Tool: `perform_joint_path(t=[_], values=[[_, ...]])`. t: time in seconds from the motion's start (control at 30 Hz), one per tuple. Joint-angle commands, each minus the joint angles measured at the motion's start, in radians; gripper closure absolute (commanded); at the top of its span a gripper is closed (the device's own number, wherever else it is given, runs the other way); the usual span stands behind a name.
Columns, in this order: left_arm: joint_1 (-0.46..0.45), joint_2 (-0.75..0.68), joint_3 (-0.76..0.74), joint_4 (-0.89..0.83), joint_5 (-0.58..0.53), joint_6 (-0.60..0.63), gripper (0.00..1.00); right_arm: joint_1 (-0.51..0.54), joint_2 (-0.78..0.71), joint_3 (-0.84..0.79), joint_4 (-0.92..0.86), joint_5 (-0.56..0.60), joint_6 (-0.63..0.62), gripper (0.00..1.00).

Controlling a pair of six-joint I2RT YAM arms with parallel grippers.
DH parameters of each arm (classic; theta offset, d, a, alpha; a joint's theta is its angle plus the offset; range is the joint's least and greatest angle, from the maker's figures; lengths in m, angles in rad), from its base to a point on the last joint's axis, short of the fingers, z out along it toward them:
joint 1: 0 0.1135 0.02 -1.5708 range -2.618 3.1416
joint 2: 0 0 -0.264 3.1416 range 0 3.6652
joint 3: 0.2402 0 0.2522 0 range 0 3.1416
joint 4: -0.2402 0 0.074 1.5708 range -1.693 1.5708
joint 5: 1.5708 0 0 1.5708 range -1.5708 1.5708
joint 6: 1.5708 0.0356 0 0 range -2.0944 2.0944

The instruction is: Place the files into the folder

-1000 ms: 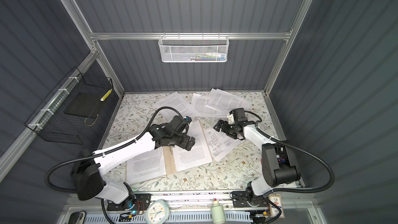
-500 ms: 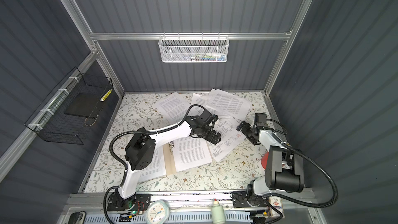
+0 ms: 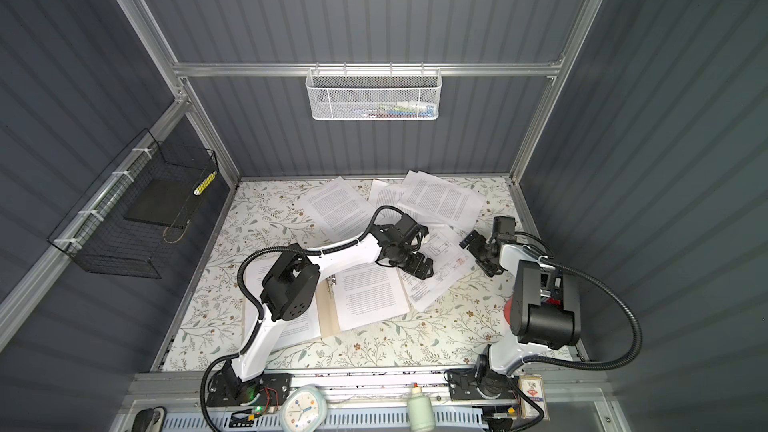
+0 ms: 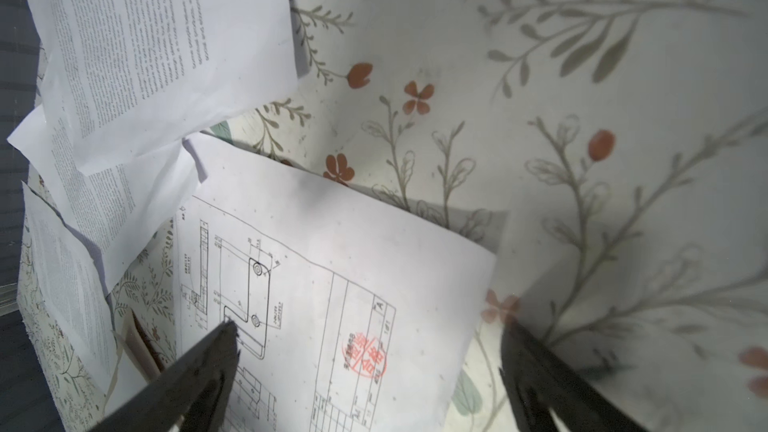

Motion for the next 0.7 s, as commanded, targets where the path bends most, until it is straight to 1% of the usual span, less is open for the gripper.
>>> perform_joint_path(t=[0.0,0.03,0.07,0.23,0.37,0.57,0.67], values=[[-0.005,0.043,0.025,-0.024,0.021,-0.007,0.04,-0.007,0.028,0.018,0.025,-0.037,0.022,0.01],[-0.004,0.05,0.029,-0.029,0.021,-0.007,0.04,-0.008,0.035,0.021,0.026,-0.043,0.025,0.01],[-0.004,0.057,0.03,-0.033,0.022,-0.007,0.04,-0.008,0.04,0.023,0.029,-0.083,0.031,0.01],[-0.004,0.075,0.03,-0.046,0.029,-0.01,0.04,-0.009,0.044,0.011,0.051,-0.106,0.05,0.01],[-0.004,0.081,0.02,-0.051,0.031,-0.012,0.04,-0.01,0.048,-0.003,0.071,-0.156,0.053,0.01],[-0.004,0.081,0.006,-0.044,0.034,-0.018,0.04,-0.009,0.014,-0.069,0.108,-0.224,0.063,0.01],[-0.004,0.082,0.006,-0.042,0.035,-0.02,0.03,-0.005,-0.003,-0.115,0.15,-0.273,0.089,0.04]])
